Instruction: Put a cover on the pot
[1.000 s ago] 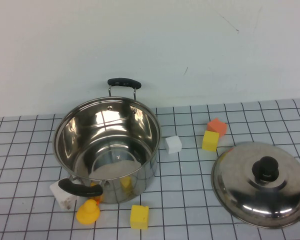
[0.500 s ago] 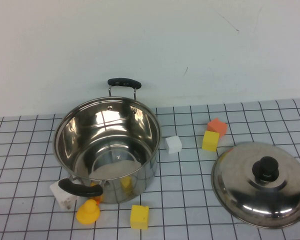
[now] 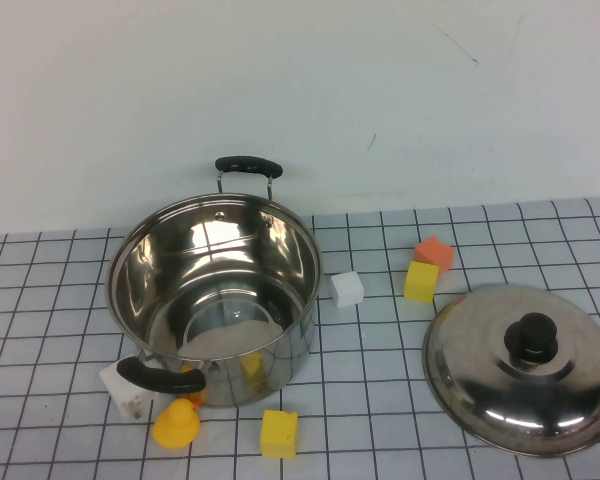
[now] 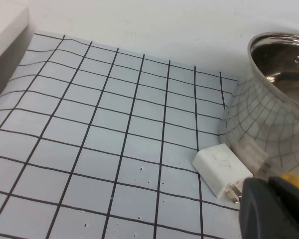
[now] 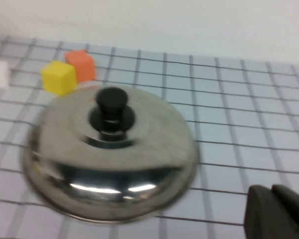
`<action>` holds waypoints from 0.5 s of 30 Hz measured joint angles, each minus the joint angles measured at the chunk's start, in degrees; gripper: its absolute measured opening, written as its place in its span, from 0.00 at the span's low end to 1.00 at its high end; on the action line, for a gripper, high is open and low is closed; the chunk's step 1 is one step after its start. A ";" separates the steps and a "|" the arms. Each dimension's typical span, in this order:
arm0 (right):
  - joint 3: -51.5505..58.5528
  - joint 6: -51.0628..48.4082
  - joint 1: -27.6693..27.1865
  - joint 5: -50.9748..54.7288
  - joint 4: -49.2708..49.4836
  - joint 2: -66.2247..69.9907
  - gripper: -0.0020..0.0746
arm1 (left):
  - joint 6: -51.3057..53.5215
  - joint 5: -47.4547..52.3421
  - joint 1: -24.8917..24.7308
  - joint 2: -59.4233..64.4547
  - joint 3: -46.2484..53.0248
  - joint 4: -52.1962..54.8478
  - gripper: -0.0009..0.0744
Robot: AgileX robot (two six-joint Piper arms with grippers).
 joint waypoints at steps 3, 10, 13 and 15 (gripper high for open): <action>0.00 0.65 0.00 0.00 10.14 0.00 0.02 | 0.00 0.00 0.00 0.00 0.00 0.00 0.01; 0.60 2.79 0.24 0.49 41.49 0.00 0.02 | -0.19 0.00 0.00 0.00 0.00 0.00 0.01; 0.60 2.79 0.33 0.28 44.72 0.00 0.02 | -0.19 0.00 0.00 0.00 0.00 0.00 0.01; 0.60 1.74 0.37 -0.93 45.27 0.00 0.02 | -0.19 0.00 0.00 0.00 0.00 0.00 0.01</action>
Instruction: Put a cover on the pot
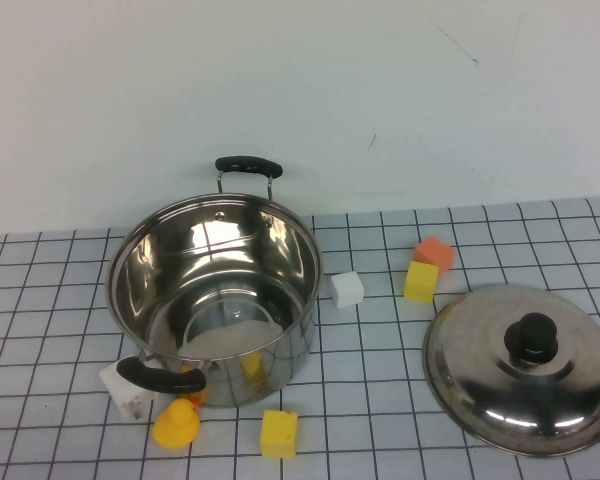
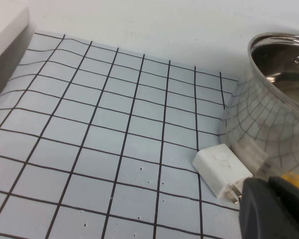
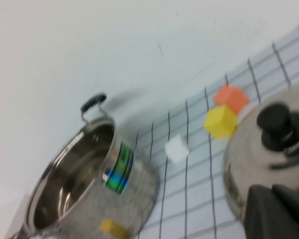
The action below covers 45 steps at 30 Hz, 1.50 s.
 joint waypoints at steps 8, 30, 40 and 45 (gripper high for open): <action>-0.51 -13.37 0.00 -0.58 1.87 0.00 0.02 | 0.00 0.00 0.00 0.00 0.00 0.00 0.01; -21.01 12.41 6.28 -27.32 -43.65 39.59 0.20 | 0.00 0.00 0.00 0.00 0.00 0.00 0.01; -18.85 21.80 9.26 -70.40 -57.79 67.72 0.78 | 0.00 0.00 0.00 0.00 0.00 0.00 0.01; -18.85 21.82 9.26 -80.80 -61.02 81.29 0.80 | 0.00 0.00 0.00 0.00 0.00 0.00 0.01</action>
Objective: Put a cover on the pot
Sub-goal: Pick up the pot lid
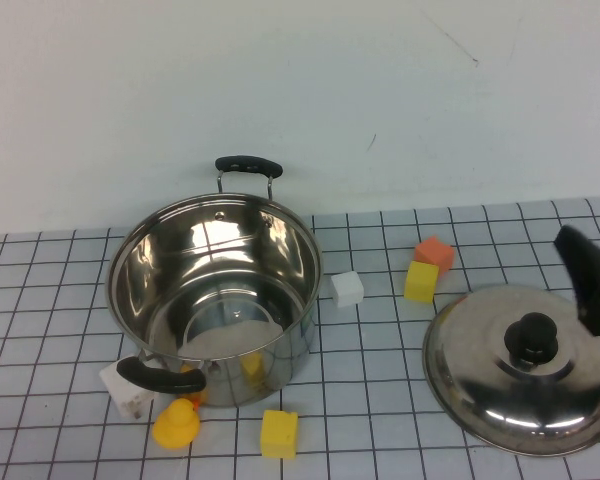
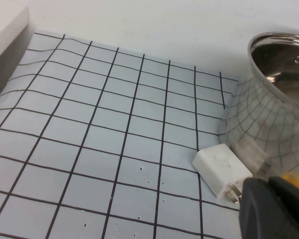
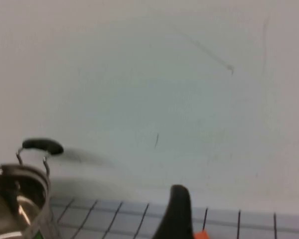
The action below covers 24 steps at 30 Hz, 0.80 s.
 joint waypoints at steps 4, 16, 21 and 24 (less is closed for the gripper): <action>0.00 -0.93 0.14 -3.06 0.21 9.28 0.81 | 0.12 0.00 0.00 0.00 0.00 0.00 0.01; -1.28 -3.82 0.14 -3.45 4.57 26.68 0.81 | 0.12 0.00 0.00 0.00 0.00 0.00 0.01; -4.10 -4.03 1.21 -3.61 4.82 30.90 0.81 | 0.12 0.00 0.00 0.00 0.00 0.00 0.01; -5.70 -4.47 2.02 -3.71 4.82 32.62 0.81 | 0.12 0.00 0.00 0.00 0.00 0.00 0.01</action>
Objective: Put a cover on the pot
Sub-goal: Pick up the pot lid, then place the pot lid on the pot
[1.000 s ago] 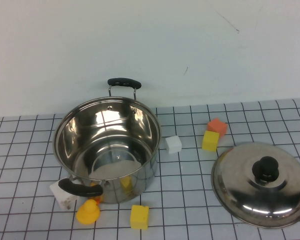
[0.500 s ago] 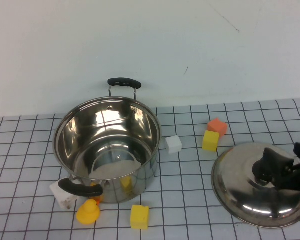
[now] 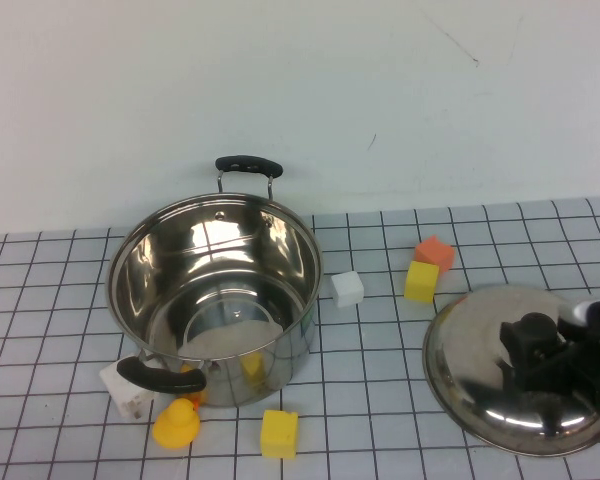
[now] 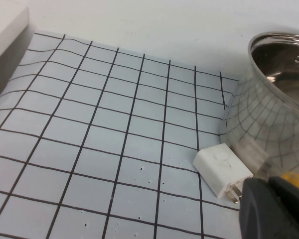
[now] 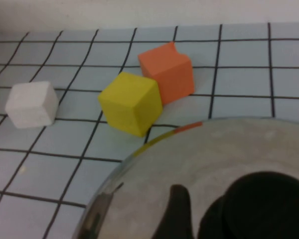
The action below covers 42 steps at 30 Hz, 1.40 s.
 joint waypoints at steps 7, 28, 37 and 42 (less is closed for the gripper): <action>-1.46 -2.11 1.68 -2.41 2.64 3.38 0.74 | 0.00 0.00 0.00 0.00 0.00 0.00 0.01; 0.47 12.17 2.04 5.60 -12.32 -32.64 0.47 | 0.00 0.00 0.00 0.00 0.00 0.00 0.01; -19.88 34.36 4.86 18.55 -46.50 -35.66 0.47 | -0.11 0.00 0.00 0.00 0.00 0.00 0.01; -31.67 37.68 12.73 25.62 -51.61 -27.46 0.47 | -0.11 0.00 0.00 0.00 0.00 0.00 0.01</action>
